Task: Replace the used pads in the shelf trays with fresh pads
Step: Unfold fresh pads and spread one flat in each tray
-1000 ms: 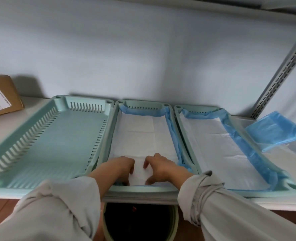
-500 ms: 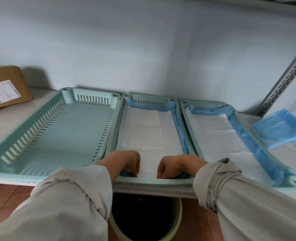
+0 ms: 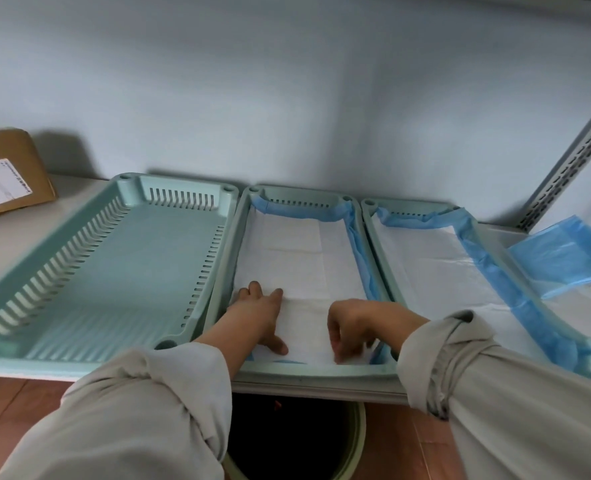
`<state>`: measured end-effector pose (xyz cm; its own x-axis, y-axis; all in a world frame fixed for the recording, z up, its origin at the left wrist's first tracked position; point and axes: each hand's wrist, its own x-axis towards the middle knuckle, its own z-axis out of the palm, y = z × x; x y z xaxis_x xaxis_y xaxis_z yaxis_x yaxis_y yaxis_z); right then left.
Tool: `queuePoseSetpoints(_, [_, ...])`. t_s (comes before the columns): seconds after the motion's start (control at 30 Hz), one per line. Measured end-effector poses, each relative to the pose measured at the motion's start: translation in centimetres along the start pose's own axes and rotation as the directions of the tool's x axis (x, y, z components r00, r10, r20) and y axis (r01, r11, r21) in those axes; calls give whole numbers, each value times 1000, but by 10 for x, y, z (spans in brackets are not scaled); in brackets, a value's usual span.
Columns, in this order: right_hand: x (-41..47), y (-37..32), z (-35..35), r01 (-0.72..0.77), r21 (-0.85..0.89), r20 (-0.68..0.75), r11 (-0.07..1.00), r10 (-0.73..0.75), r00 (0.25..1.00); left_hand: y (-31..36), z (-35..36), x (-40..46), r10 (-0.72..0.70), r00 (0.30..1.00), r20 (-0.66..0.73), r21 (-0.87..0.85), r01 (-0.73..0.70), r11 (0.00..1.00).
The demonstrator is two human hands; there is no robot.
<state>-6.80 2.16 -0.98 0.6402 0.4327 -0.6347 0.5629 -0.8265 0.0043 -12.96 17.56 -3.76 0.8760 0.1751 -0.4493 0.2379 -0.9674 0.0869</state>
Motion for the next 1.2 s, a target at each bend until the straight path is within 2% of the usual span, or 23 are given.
queuePoseSetpoints(0.07, [3,7,1,16,7,-233,1000,-14,972,3,0,6,6,1000,15,57,-6,998])
queuePoseSetpoints(0.1, [6,12,5,24,-3,-270,1000,-24,963,4,-1,8,10,1000,25,90,-12,996])
queuePoseSetpoints(0.23, [14,22,19,-13,28,-107,1000,16,994,7,-5,13,31,999,45,180,-38,983])
queuePoseSetpoints(0.57, [16,17,19,-115,131,-100,985,129,987,6,-3,12,37,998,53,199,-47,979])
queuePoseSetpoints(0.67, [15,17,19,-130,137,-72,982,140,987,6,0,9,4,995,100,127,-17,992])
queuePoseSetpoints(0.8, [1,22,-1,-40,198,-197,979,80,977,9,-13,3,9,993,122,60,-17,998])
queuePoseSetpoints(0.9, [-14,28,-12,-11,190,-307,982,70,949,27,-29,0,40,997,70,6,-40,999])
queuePoseSetpoints(1.03, [-29,42,-18,-33,191,-387,981,106,916,60,-55,-1,97,995,-36,14,-97,995])
queuePoseSetpoints(1.2, [-48,74,-16,-90,223,-434,971,181,883,99,-65,-6,209,974,-89,25,-208,978])
